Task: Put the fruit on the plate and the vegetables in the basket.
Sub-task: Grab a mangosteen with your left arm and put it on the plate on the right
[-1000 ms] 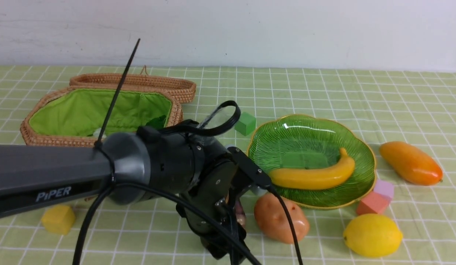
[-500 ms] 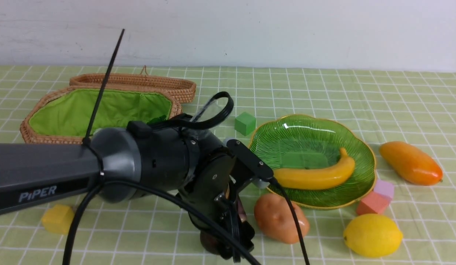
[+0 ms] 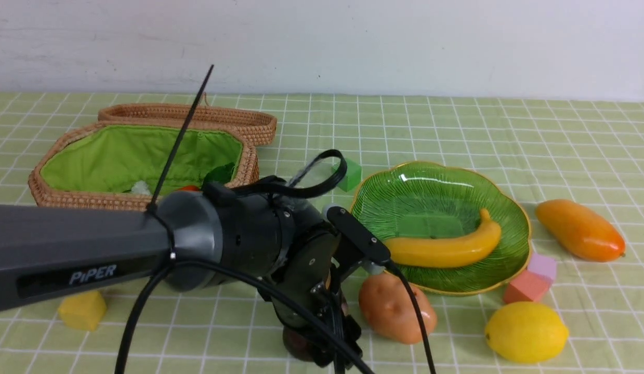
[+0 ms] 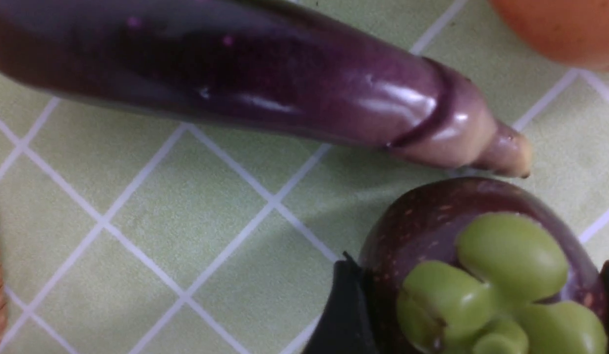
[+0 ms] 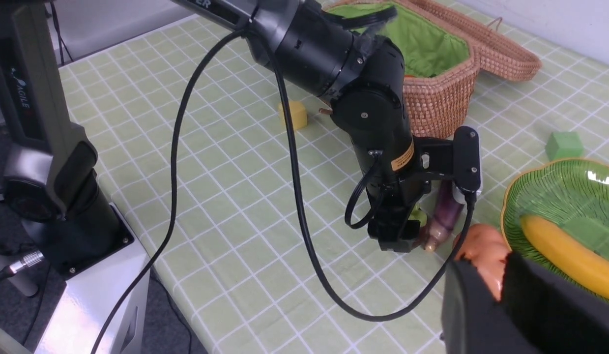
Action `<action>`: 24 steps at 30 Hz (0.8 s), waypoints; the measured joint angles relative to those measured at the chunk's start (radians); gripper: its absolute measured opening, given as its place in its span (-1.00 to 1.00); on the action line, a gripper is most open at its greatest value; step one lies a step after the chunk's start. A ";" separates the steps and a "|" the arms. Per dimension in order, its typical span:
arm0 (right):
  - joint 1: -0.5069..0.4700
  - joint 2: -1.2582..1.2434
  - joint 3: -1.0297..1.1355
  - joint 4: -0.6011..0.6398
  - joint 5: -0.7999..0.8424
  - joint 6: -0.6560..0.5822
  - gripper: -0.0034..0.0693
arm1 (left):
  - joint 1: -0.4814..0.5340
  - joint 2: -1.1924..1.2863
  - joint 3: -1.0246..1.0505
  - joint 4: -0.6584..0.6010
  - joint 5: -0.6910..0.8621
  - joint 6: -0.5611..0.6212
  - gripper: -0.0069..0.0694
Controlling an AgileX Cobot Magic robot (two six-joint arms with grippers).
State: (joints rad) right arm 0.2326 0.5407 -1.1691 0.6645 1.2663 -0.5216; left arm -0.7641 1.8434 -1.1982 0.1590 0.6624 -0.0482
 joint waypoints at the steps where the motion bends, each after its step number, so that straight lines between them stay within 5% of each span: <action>1: 0.000 0.000 0.000 -0.001 0.000 0.002 -0.58 | 0.000 0.000 0.000 0.000 0.000 0.000 0.62; 11: 0.000 0.000 0.000 -0.158 0.000 0.130 -0.58 | 0.000 -0.011 0.000 0.004 0.056 0.000 0.60; 24: 0.000 0.000 0.000 -0.181 -0.005 0.133 -0.57 | 0.000 -0.171 -0.005 0.012 0.082 0.000 0.60</action>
State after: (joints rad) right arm 0.2326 0.5407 -1.1691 0.4837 1.2611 -0.3889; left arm -0.7641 1.6724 -1.2033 0.1714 0.7448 -0.0482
